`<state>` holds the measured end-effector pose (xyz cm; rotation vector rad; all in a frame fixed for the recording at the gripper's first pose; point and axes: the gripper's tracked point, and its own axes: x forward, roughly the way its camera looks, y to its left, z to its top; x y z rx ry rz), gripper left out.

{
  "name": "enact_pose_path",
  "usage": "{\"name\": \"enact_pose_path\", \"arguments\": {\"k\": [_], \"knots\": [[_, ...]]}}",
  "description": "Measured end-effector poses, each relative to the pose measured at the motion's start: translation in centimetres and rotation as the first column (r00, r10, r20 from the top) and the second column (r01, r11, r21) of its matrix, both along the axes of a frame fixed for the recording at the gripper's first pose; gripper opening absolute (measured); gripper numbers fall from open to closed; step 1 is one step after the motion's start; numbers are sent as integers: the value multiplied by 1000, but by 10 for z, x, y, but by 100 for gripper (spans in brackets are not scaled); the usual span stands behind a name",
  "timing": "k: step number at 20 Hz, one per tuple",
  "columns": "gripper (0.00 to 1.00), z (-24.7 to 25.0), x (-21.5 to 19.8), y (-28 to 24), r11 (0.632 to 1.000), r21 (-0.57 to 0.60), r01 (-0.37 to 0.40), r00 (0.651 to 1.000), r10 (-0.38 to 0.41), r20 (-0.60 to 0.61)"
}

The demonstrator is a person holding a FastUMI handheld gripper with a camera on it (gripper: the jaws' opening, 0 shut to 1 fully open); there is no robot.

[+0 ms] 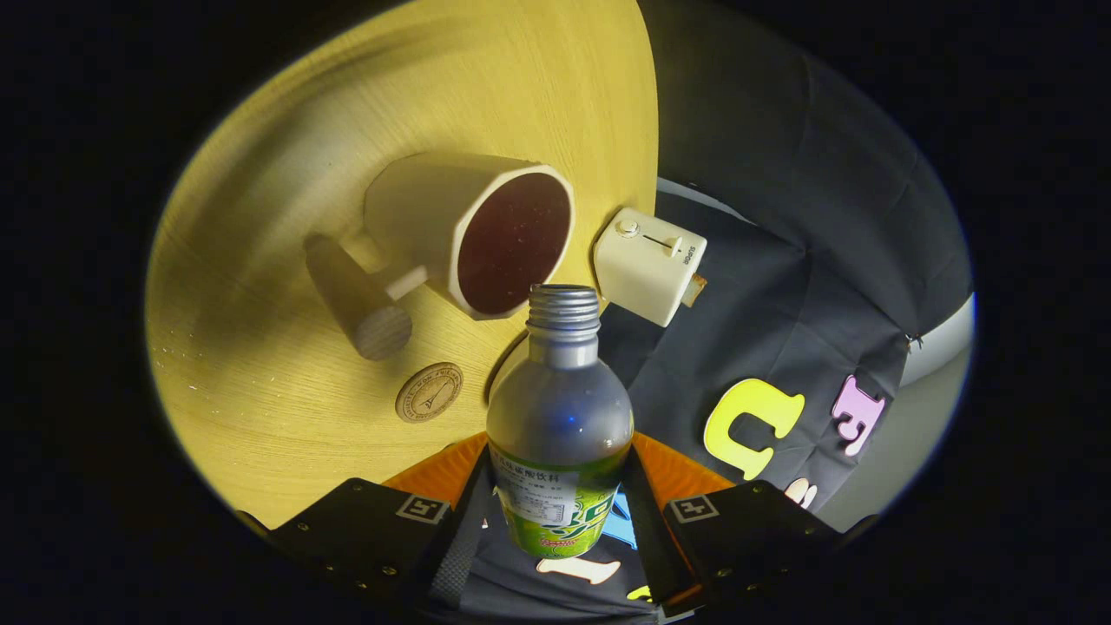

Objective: Take the bottle from table, then pour the juice into the cup, finally place the bottle on the coaster

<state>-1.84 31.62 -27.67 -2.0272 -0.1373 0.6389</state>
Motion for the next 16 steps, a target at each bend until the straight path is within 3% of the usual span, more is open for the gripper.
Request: {"name": "enact_pose_path", "arguments": {"k": [10, 16], "knots": [[77, -9, 2, -3, 979, 198, 48, 995, -30, -96], [77, -3, 17, -8, 881, 448, 153, 976, -65, -206]]}}
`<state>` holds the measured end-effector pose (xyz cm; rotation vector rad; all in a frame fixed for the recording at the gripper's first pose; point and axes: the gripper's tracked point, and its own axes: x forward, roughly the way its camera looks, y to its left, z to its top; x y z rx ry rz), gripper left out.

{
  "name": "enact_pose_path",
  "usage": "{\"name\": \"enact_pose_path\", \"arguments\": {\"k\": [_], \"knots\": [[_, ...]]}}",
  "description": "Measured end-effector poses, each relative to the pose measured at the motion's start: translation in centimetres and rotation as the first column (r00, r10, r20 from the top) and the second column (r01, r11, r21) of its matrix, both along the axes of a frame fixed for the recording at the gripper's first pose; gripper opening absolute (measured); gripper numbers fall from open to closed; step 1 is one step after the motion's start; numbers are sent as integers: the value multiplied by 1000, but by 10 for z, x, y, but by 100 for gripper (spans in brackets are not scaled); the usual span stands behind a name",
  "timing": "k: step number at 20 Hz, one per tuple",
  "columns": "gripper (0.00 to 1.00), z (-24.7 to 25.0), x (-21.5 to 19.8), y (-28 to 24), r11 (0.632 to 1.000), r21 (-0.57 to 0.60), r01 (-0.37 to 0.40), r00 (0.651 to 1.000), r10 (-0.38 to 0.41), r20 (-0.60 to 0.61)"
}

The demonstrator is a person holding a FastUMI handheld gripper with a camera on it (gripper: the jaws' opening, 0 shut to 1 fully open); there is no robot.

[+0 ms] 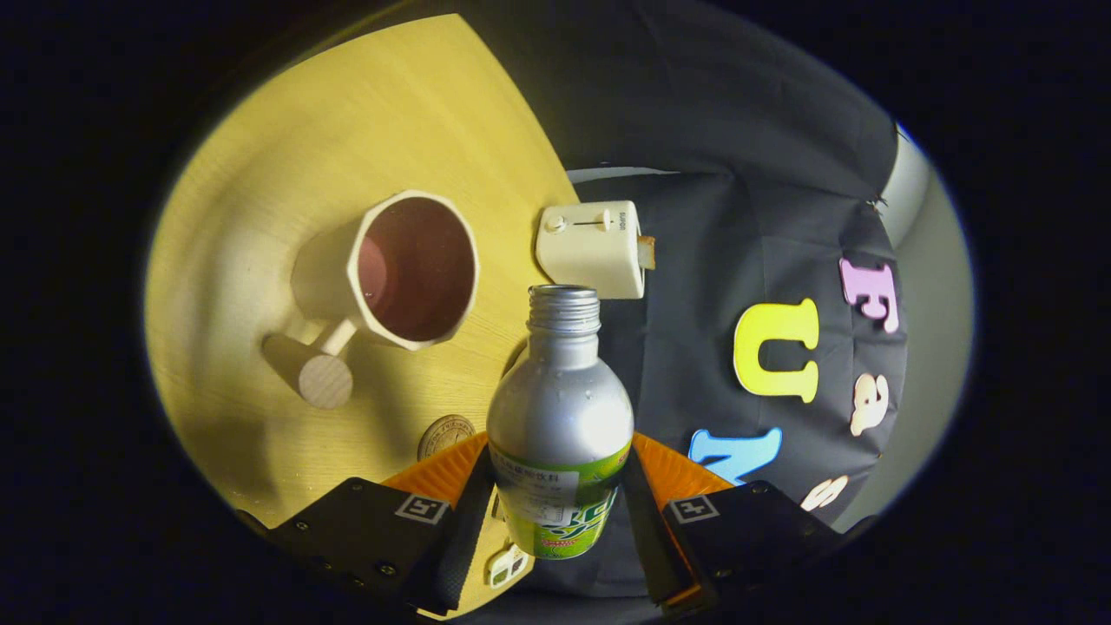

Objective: Take the bottle from table, then pour the juice into the cup, finally place the bottle on the coaster

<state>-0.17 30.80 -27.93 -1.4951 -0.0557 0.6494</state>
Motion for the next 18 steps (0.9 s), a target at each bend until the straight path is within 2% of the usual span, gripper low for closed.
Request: {"name": "enact_pose_path", "arguments": {"k": [2, 5, 10, 14, 18], "knots": [[77, 7, 6, -4, 995, 101, 24, 1000, -23, -14], [77, 12, 14, -10, 967, 245, 72, 995, -55, -78], [77, 11, 25, -22, 916, 377, 135, 984, -79, -162], [77, 12, 29, -26, 806, 546, 227, 953, -69, -293], [77, 17, 34, -32, 687, 657, 310, 922, -49, -383]]}}
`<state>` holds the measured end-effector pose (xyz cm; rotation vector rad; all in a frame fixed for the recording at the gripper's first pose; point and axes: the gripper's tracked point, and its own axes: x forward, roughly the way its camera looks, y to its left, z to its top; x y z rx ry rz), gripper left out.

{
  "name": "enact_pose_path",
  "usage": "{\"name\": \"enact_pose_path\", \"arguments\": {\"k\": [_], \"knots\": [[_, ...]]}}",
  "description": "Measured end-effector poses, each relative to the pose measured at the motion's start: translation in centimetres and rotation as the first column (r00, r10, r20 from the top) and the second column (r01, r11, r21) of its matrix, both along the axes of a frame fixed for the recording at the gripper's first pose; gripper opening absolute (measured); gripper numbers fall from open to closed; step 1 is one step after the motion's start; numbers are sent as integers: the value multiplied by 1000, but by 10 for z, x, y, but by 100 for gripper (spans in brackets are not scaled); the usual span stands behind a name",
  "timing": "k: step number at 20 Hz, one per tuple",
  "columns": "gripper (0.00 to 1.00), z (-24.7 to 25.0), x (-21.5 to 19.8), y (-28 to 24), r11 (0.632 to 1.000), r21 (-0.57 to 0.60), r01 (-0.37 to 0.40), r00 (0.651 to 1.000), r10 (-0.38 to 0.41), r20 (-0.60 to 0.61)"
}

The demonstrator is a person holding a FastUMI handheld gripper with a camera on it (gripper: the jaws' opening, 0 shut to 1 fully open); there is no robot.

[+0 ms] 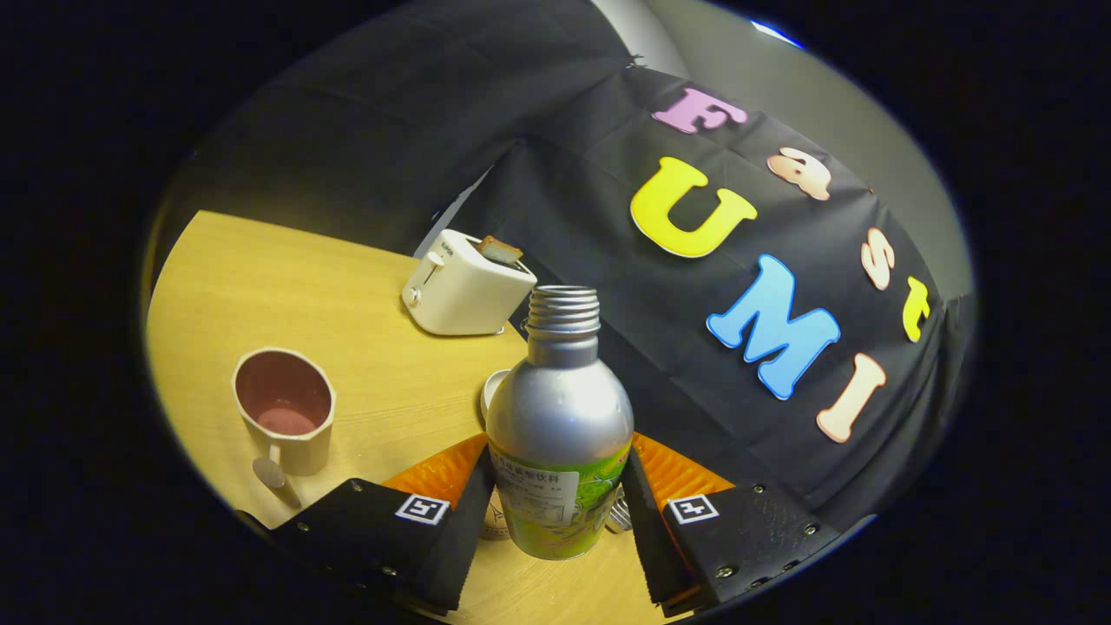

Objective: Take the bottle from table, then pour the juice into the cup, finally place the bottle on the coaster

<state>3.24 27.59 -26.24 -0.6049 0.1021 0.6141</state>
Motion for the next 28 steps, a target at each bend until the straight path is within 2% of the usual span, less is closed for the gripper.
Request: {"name": "enact_pose_path", "arguments": {"k": [4, 8, 10, 13, 15, 21, 28], "knots": [[77, 10, 7, -7, 985, 168, 45, 996, -31, -84], [77, 4, 13, -15, 946, 306, 110, 981, -53, -187], [77, 3, 14, -19, 922, 359, 145, 972, -65, -228], [77, 3, 24, -25, 866, 461, 194, 953, -55, -298], [77, 7, 32, -29, 842, 503, 197, 953, -43, -301], [76, 3, 45, -25, 824, 540, 173, 956, -8, -294], [77, -29, 54, -12, 849, 504, 157, 955, 0, -297]]}}
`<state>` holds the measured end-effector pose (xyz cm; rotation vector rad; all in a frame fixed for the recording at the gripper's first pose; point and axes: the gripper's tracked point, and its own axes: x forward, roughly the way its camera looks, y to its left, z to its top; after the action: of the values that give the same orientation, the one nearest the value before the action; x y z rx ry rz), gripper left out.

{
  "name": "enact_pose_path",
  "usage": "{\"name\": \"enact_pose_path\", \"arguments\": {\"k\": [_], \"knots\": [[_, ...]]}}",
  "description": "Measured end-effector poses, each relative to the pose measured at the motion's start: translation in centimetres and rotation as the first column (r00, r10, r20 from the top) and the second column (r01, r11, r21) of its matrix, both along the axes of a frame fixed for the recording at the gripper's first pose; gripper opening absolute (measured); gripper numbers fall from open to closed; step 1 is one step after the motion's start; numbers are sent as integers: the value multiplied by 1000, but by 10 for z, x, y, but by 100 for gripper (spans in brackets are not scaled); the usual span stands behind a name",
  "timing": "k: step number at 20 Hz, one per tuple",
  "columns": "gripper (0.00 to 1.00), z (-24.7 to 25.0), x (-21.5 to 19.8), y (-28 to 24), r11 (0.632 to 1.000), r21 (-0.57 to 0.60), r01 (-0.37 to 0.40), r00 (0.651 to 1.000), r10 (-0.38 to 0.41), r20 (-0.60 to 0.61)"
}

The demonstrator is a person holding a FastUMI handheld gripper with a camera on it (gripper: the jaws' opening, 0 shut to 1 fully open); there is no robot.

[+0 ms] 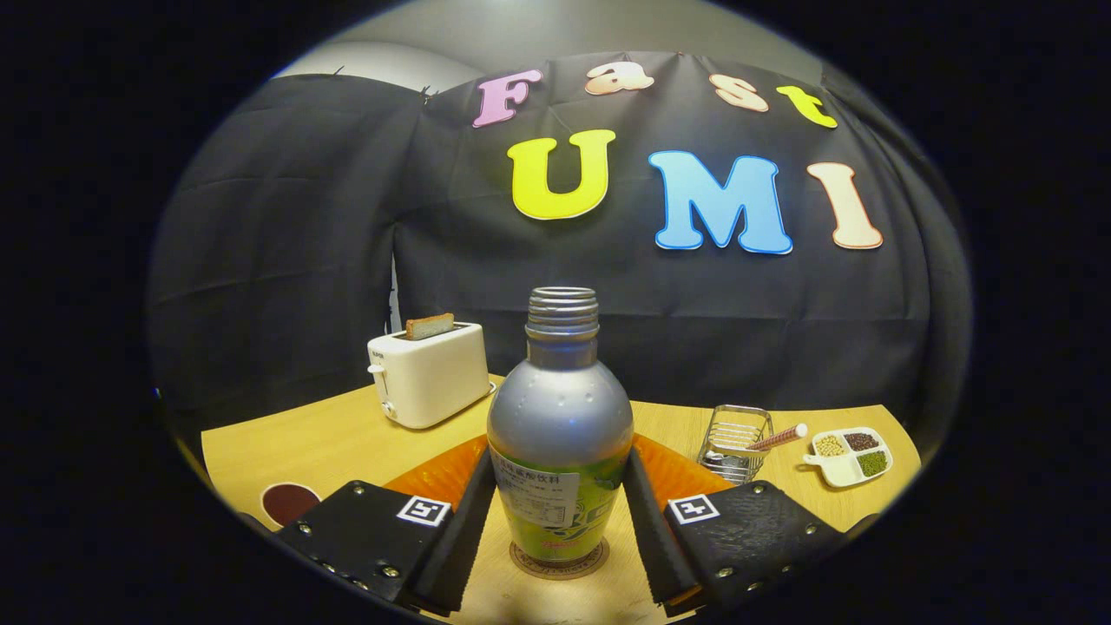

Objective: Take the bottle from table, then pour the juice into the cup, finally place the bottle on the coaster

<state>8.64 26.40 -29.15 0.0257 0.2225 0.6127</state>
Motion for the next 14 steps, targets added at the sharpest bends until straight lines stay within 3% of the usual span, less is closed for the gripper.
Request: {"name": "enact_pose_path", "arguments": {"k": [9, 14], "knots": [[77, -58, 13, 8, 999, -31, 25, 998, -27, -56], [79, -60, 16, 6, 998, 3, 57, 996, -57, -61]]}}
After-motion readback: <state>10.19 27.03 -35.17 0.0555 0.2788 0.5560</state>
